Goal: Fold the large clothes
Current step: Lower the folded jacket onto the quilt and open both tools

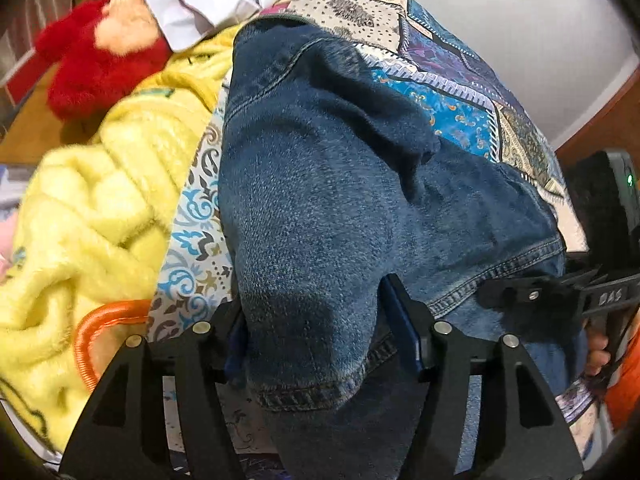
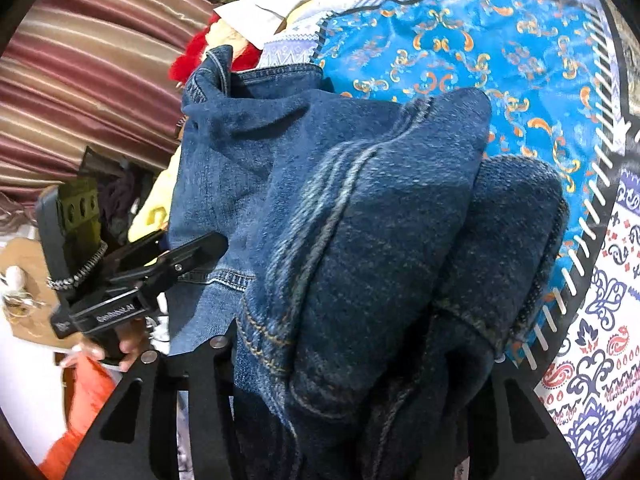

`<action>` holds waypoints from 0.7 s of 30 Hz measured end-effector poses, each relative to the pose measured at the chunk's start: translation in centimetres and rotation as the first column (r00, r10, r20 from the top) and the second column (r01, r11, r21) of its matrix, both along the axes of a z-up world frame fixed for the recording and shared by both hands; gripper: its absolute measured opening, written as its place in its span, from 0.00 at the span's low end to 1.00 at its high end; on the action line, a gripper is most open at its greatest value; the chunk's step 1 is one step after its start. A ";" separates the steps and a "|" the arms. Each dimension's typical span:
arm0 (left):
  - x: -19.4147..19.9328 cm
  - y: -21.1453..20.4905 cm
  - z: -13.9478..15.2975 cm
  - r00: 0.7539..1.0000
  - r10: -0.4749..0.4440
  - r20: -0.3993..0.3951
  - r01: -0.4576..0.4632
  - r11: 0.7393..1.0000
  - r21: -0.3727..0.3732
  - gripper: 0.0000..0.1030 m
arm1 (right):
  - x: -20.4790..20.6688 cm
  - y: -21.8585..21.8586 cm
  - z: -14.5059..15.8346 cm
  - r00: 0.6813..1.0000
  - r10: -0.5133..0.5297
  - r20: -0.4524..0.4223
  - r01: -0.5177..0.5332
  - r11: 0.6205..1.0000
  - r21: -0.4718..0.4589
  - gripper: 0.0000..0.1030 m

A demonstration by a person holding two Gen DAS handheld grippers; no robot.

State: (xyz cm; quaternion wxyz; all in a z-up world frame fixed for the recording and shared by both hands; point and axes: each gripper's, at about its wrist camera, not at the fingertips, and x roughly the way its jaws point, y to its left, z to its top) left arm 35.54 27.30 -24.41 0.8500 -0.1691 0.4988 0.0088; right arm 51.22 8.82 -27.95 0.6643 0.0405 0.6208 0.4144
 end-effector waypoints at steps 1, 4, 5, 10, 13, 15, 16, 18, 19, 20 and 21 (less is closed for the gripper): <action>-0.4 -0.6 0.4 1.000 -0.011 0.005 0.011 0.999 0.053 0.61 | 0.2 -0.3 0.2 1.000 0.000 0.014 0.000 1.000 -0.015 0.56; -1.2 -1.8 0.5 0.999 -0.048 0.013 0.045 0.984 0.172 0.63 | -0.5 -1.8 1.2 0.996 0.006 0.090 0.000 0.997 -0.072 0.72; -2.0 -2.5 0.8 0.998 -0.059 0.014 0.055 0.978 0.203 0.65 | -0.9 -2.3 1.8 0.992 0.008 0.123 0.002 0.997 -0.083 0.73; -4.4 -2.3 0.9 1.000 -0.012 0.026 0.007 0.981 0.193 0.70 | -3.7 -5.5 3.3 0.975 0.021 0.223 0.010 0.991 -0.136 0.76; -6.5 -2.3 1.2 1.000 0.025 0.018 -0.027 0.984 0.178 0.70 | -6.3 -7.3 4.4 0.956 0.014 0.292 0.035 0.986 -0.161 0.76; -8.0 -2.3 1.7 0.999 0.046 0.010 -0.047 0.982 0.185 0.70 | -7.9 -8.3 5.5 0.940 0.008 0.340 0.050 0.985 -0.163 0.76; -8.6 -2.3 2.1 0.998 0.062 0.014 -0.064 0.979 0.192 0.70 | -8.6 -8.5 6.1 0.931 0.006 0.366 0.056 0.986 -0.159 0.76; -9.8 -2.5 3.7 0.995 0.089 0.049 -0.097 0.977 0.191 0.69 | -10.5 -9.2 8.2 0.901 -0.010 0.434 0.075 0.988 -0.134 0.76; -10.5 -2.6 4.7 0.992 0.099 0.073 -0.111 0.976 0.186 0.69 | -11.3 -9.5 9.3 0.885 -0.022 0.465 0.084 0.990 -0.114 0.76; -11.1 -2.9 6.0 0.988 0.109 0.106 -0.127 0.975 0.183 0.69 | -12.4 -9.9 11.0 0.863 -0.040 0.503 0.091 0.993 -0.077 0.76; -11.8 -3.2 7.7 0.982 0.116 0.147 -0.142 0.973 0.181 0.69 | -12.9 -9.7 12.1 0.848 -0.056 0.527 0.095 0.994 -0.047 0.76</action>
